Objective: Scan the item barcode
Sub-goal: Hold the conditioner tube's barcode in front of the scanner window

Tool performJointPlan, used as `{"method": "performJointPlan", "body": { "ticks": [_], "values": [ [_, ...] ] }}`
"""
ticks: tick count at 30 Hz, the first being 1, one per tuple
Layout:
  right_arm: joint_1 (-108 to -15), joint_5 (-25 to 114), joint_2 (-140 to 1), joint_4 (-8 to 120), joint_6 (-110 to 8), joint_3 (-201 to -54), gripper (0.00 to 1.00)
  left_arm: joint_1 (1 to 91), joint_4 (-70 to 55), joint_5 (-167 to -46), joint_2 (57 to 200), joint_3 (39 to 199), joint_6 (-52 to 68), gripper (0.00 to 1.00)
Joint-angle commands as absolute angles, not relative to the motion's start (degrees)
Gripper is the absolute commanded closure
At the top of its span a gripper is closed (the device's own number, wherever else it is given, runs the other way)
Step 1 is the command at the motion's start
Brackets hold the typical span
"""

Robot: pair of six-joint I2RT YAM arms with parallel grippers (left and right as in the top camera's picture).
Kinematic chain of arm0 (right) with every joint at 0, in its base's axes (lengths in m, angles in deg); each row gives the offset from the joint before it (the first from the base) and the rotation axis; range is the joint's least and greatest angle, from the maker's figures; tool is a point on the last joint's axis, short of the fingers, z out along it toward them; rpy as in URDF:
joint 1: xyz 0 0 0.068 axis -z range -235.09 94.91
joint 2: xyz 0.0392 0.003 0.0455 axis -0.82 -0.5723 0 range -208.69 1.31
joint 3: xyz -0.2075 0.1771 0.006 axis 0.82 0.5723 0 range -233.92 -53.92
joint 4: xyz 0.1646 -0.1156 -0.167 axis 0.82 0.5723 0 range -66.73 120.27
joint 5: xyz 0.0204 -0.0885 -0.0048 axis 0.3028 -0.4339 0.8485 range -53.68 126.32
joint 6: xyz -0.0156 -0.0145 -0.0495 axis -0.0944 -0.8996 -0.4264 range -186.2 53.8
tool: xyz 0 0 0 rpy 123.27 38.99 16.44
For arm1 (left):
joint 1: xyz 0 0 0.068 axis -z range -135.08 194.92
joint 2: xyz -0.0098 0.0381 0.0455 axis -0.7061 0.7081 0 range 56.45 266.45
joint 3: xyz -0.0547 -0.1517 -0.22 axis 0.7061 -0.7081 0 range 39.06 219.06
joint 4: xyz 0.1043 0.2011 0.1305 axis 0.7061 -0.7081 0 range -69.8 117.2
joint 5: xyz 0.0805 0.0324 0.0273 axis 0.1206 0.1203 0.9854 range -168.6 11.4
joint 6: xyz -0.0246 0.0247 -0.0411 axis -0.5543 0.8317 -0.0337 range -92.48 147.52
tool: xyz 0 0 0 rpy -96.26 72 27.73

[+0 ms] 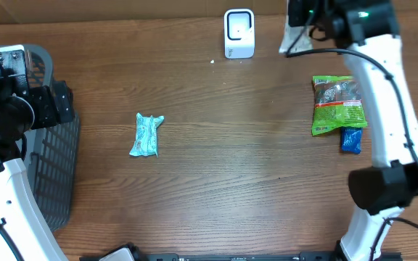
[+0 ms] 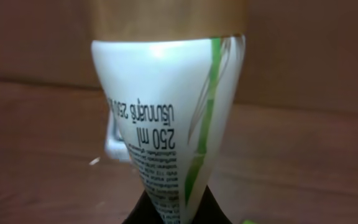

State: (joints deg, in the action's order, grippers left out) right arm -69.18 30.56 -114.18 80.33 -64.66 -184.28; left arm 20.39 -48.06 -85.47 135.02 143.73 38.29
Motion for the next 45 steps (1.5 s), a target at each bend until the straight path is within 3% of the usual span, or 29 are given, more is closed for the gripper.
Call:
{"method": "performJointPlan", "body": {
  "ticks": [1, 4, 11, 25, 32, 45],
  "values": [
    [-74.31, 9.60, -118.31, 74.82, -75.91, -186.38, 0.96, 20.19, -48.00, -85.89, 135.19, 144.49, 39.33, 0.00],
    [-76.43, 2.40, -122.15, 69.10, -81.33, -186.36, 0.96, 20.19, -48.00, -85.89, 135.19, 144.49, 39.33, 0.00],
    [-77.52, 1.62, -130.24, 59.98, -101.40, -186.32, 0.96, 20.19, -48.00, -85.89, 135.19, 144.49, 39.33, 0.00],
    [-77.55, 3.96, -140.21, 45.95, -119.30, -186.32, 0.96, 20.19, -48.00, -85.89, 135.19, 144.49, 39.33, 0.00],
    [-77.52, 5.66, -142.87, 39.74, -122.91, -186.32, 0.96, 20.19, -48.00, -85.89, 135.19, 144.49, 39.33, 0.00],
    [-77.52, 7.91, -143.60, 40.03, -123.47, -186.32, 0.96, 20.19, -48.00, -85.89, 135.19, 144.49, 39.33, 0.01]
  ]
}}
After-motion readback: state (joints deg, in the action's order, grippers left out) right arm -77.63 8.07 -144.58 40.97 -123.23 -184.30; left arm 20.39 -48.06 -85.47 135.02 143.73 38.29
